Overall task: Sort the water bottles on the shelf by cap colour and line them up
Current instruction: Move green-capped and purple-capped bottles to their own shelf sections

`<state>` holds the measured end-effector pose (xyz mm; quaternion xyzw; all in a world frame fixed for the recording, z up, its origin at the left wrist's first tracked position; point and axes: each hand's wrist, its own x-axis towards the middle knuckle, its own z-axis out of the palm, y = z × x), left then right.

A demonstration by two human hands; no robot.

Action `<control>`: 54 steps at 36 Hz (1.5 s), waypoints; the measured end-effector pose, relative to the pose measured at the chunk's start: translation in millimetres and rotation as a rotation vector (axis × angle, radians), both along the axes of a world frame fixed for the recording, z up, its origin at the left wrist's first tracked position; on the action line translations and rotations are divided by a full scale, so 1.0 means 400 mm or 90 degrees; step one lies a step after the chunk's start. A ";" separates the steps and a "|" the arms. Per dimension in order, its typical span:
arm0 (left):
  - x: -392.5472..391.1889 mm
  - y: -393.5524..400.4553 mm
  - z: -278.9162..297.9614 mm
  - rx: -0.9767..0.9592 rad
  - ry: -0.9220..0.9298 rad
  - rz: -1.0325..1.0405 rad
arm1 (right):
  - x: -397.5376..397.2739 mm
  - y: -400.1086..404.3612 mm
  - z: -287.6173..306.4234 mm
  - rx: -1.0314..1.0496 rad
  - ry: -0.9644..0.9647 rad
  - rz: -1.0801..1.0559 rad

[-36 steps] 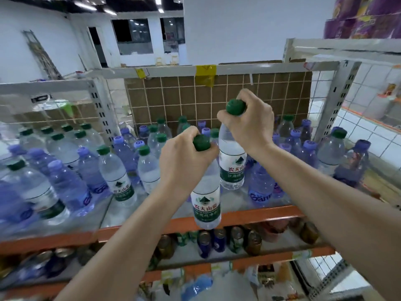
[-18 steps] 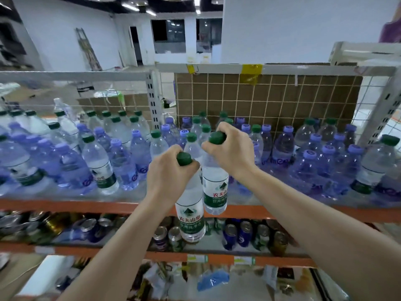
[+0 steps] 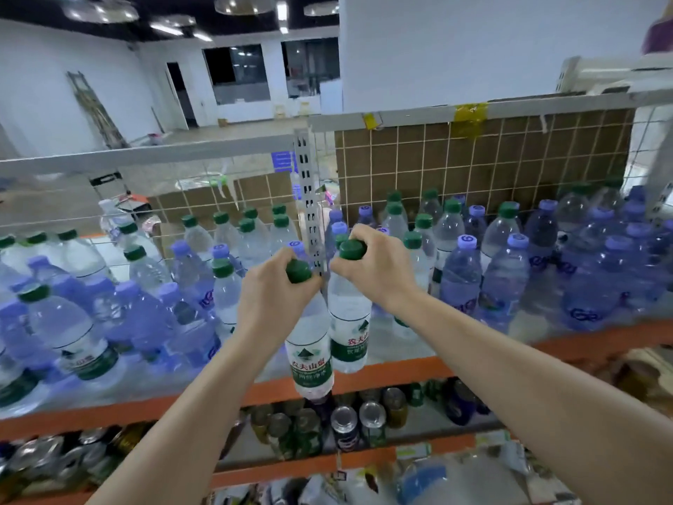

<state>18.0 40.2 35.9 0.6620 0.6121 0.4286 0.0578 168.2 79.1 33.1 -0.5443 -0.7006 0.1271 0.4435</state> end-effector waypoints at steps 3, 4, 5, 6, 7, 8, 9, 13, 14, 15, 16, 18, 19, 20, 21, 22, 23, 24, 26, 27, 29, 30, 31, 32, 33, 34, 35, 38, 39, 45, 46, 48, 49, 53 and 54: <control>-0.057 0.028 -0.012 0.004 0.020 -0.013 | -0.050 0.018 -0.002 -0.019 -0.013 -0.013; -0.072 0.037 -0.018 0.002 0.026 -0.014 | -0.064 0.023 -0.001 -0.022 -0.019 -0.019; -0.086 0.045 -0.025 -0.001 0.031 -0.016 | -0.076 0.027 -0.001 -0.028 -0.027 -0.026; -0.097 0.053 -0.031 -0.006 0.033 -0.018 | -0.086 0.031 -0.002 -0.035 -0.035 -0.030; -0.103 0.056 -0.037 -0.008 0.032 -0.020 | -0.090 0.035 -0.004 -0.042 -0.045 -0.031; -0.118 0.068 -0.046 -0.014 0.027 -0.026 | -0.103 0.045 -0.006 -0.050 -0.060 -0.038; -0.128 0.076 -0.055 -0.019 0.028 -0.028 | -0.112 0.052 -0.009 -0.058 -0.073 -0.044; -0.135 0.087 -0.074 -0.027 0.030 -0.021 | -0.119 0.081 -0.025 -0.092 -0.116 -0.035; -0.139 0.094 -0.078 -0.029 0.024 -0.022 | -0.124 0.090 -0.029 -0.100 -0.127 -0.033; -0.141 0.100 -0.080 -0.029 0.017 -0.023 | -0.128 0.098 -0.033 -0.104 -0.135 -0.030; -0.143 0.106 -0.082 -0.027 0.009 -0.024 | -0.131 0.106 -0.038 -0.106 -0.142 -0.028; -0.145 0.112 -0.084 -0.024 -0.004 -0.027 | -0.136 0.120 -0.048 -0.110 -0.154 -0.028; -0.146 0.115 -0.085 -0.024 -0.007 -0.030 | -0.139 0.126 -0.053 -0.116 -0.158 -0.028; -0.148 0.117 -0.087 -0.024 -0.008 -0.030 | -0.141 0.132 -0.056 -0.121 -0.161 -0.028; -0.149 0.119 -0.087 -0.025 -0.006 -0.029 | -0.143 0.137 -0.060 -0.127 -0.165 -0.026; -0.151 0.121 -0.087 -0.025 -0.004 -0.027 | -0.144 0.143 -0.062 -0.132 -0.167 -0.024; -0.152 0.124 -0.086 -0.026 -0.003 -0.026 | -0.144 0.149 -0.064 -0.136 -0.168 -0.022; -0.153 0.126 -0.086 -0.029 -0.004 -0.025 | -0.144 0.156 -0.064 -0.139 -0.170 -0.019; -0.153 0.127 -0.082 -0.036 -0.008 -0.020 | -0.144 0.166 -0.060 -0.144 -0.187 -0.013; -0.152 0.126 -0.080 -0.039 -0.008 -0.017 | -0.144 0.171 -0.056 -0.147 -0.204 -0.007; -0.152 0.119 -0.077 -0.042 -0.008 -0.014 | -0.145 0.177 -0.048 -0.148 -0.248 0.006; -0.153 0.114 -0.076 -0.042 -0.010 -0.011 | -0.146 0.178 -0.043 -0.145 -0.267 0.008; -0.156 0.110 -0.074 -0.042 -0.012 -0.004 | -0.147 0.178 -0.037 -0.141 -0.285 0.008; -0.161 0.106 -0.071 -0.040 -0.014 0.005 | -0.149 0.177 -0.032 -0.137 -0.301 0.009; -0.166 0.102 -0.067 -0.039 -0.016 0.013 | -0.151 0.175 -0.026 -0.134 -0.316 0.008; -0.172 0.099 -0.062 -0.037 -0.020 0.019 | -0.154 0.173 -0.021 -0.132 -0.331 0.004; -0.177 0.096 -0.057 -0.037 -0.024 0.023 | -0.156 0.171 -0.017 -0.129 -0.349 -0.002; -0.194 0.085 -0.045 -0.038 -0.027 0.025 | -0.170 0.168 -0.010 -0.087 -0.421 -0.024; -0.199 0.081 -0.043 -0.038 -0.024 0.030 | -0.178 0.167 -0.008 -0.070 -0.438 -0.031; -0.237 0.056 -0.031 -0.051 -0.001 0.057 | -0.222 0.157 0.015 -0.010 -0.449 -0.060; -0.244 0.052 -0.029 -0.054 -0.002 0.059 | -0.227 0.157 0.018 0.009 -0.441 -0.053; -0.257 0.043 -0.023 -0.053 -0.006 0.062 | -0.241 0.154 0.022 0.039 -0.400 -0.003; -0.263 0.038 -0.021 -0.050 -0.007 0.067 | -0.251 0.152 0.024 0.032 -0.376 0.041; -0.290 0.025 -0.025 -0.035 -0.017 0.092 | -0.298 0.143 0.028 -0.052 -0.342 0.183; -0.298 0.024 -0.028 -0.030 -0.012 0.099 | -0.310 0.142 0.025 -0.065 -0.331 0.198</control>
